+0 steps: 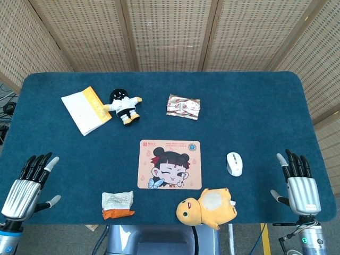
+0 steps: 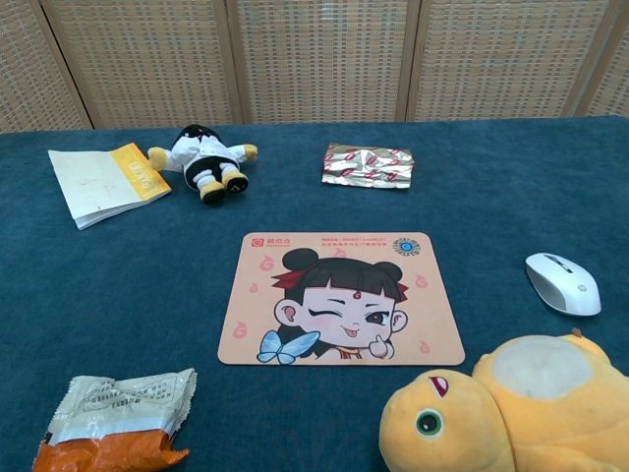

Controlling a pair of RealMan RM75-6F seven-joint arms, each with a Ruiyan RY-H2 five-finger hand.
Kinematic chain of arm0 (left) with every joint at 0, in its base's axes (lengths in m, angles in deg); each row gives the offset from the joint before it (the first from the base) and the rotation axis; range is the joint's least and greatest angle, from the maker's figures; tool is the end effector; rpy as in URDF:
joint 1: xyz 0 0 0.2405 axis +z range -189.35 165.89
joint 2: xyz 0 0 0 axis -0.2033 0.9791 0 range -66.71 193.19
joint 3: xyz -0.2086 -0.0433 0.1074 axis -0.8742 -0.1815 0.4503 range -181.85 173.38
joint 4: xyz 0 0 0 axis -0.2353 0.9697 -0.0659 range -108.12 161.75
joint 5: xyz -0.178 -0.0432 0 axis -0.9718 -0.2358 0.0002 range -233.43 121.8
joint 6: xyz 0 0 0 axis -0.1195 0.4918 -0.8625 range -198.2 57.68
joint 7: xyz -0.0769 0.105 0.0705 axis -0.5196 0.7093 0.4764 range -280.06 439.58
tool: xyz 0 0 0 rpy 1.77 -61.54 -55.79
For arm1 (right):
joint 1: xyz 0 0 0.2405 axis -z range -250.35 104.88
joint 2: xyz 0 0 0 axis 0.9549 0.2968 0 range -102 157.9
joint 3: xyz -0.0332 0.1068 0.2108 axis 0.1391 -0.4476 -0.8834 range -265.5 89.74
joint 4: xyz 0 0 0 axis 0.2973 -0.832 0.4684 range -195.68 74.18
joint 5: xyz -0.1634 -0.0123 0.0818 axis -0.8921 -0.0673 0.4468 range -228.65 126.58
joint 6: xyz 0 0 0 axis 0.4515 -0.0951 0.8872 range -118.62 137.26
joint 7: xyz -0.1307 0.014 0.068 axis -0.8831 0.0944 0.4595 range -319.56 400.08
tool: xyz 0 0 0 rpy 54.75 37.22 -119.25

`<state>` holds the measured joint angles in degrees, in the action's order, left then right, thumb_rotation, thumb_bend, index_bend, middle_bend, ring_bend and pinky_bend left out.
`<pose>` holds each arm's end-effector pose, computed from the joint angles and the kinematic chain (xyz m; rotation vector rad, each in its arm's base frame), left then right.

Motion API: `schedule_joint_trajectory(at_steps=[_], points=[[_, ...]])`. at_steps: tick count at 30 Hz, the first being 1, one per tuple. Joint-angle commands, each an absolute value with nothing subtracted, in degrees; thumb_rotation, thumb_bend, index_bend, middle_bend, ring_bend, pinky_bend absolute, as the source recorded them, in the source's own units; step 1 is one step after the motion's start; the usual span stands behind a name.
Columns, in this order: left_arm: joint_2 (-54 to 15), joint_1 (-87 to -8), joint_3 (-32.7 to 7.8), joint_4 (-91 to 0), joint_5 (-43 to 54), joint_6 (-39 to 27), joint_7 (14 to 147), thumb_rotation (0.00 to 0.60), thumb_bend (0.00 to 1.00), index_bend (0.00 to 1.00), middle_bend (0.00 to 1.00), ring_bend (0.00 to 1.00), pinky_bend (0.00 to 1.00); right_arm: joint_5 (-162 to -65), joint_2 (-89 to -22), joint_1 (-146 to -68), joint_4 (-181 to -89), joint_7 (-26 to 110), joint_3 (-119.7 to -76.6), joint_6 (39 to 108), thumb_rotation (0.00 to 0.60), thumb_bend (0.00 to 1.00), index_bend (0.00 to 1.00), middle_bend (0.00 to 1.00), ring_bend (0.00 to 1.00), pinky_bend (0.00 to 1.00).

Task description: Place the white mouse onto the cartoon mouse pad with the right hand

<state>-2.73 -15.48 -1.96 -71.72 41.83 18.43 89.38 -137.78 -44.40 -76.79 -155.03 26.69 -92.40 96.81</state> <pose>-0.2414 0.1555 0.1474 -1.5607 -0.8188 -0.9779 -0.2635 -0.1812 0.1419 1.3700 -0.8171 0.8968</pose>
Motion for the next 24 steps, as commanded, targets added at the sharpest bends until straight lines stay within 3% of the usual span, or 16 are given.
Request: schedule_joint_trajectory(at_steps=[1, 14, 24], points=[[-2.72, -15.62, -2.01, -71.62, 41.72, 18.16, 89.26, 0.6, 0.05, 0.0, 0.0, 0.0, 0.0, -137.07, -44.52, -77.81, -155.03, 25.95, -93.01, 95.34, 0.6, 0.0, 0.0, 0.0, 0.0, 0.0], [-2.79, -15.74, -1.96, -71.5, 41.57, 17.81, 89.12, 0.6, 0.05, 0.0, 0.0, 0.0, 0.0, -128.48, -46.17, -84.61, -152.64, 23.6, -97.49, 84.95, 0.6, 0.0, 0.0, 0.0, 0.0, 0.0], [-2.7, -15.87, -2.03, -71.42, 41.33, 17.61, 88.67, 0.6, 0.05, 0.0, 0.0, 0.0, 0.0, -123.99, -49.65, -87.98, -149.53, 21.59, -98.84, 81.08, 0.6, 0.0, 0.0, 0.0, 0.0, 0.0]])
